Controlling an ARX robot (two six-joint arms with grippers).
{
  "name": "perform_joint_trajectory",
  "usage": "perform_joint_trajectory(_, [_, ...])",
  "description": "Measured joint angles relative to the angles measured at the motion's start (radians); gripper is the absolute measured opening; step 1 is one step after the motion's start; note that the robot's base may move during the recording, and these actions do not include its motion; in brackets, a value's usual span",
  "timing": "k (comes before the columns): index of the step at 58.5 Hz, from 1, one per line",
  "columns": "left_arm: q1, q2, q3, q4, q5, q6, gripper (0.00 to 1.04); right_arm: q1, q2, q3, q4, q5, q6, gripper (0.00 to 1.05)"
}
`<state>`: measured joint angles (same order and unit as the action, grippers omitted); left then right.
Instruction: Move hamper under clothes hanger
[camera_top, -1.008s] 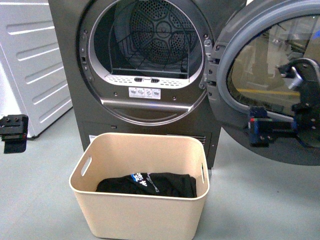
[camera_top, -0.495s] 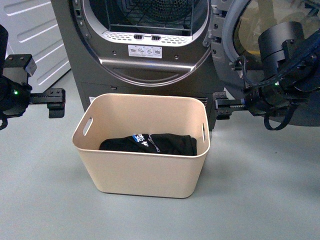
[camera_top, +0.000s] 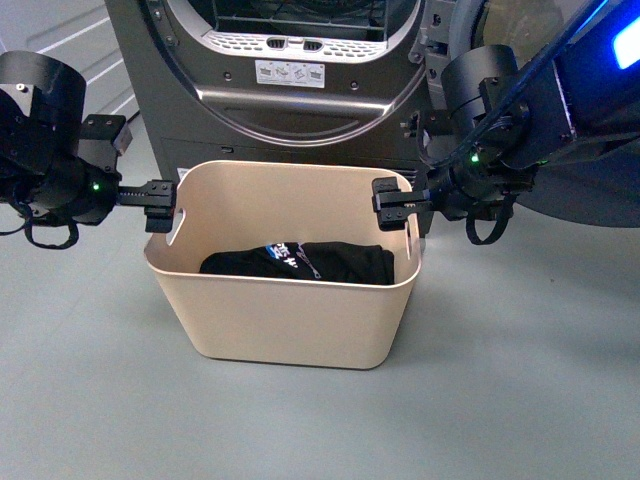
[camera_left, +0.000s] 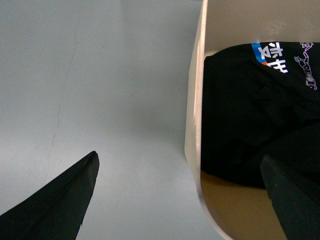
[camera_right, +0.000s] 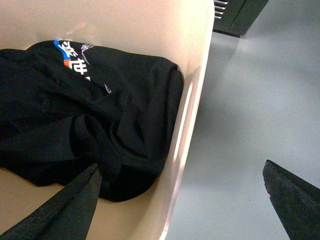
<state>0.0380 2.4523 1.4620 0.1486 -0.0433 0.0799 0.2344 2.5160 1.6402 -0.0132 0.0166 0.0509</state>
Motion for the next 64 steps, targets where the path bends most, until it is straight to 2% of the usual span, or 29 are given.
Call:
perform_joint_trajectory(18, [-0.032, 0.048, 0.05, -0.009, 0.022, 0.008, 0.98, 0.014, 0.096, 0.119, -0.059, 0.072, 0.012, 0.97])
perform_joint_trajectory(37, [-0.023, 0.079, 0.049, 0.016, 0.029, 0.008, 0.98, 0.01, 0.164, 0.192, -0.095, 0.126, 0.022, 0.97])
perform_joint_trajectory(64, [-0.012, 0.153, 0.049, 0.056, 0.029, 0.008, 0.98, -0.001, 0.196, 0.196, -0.1, 0.159, 0.029, 0.97])
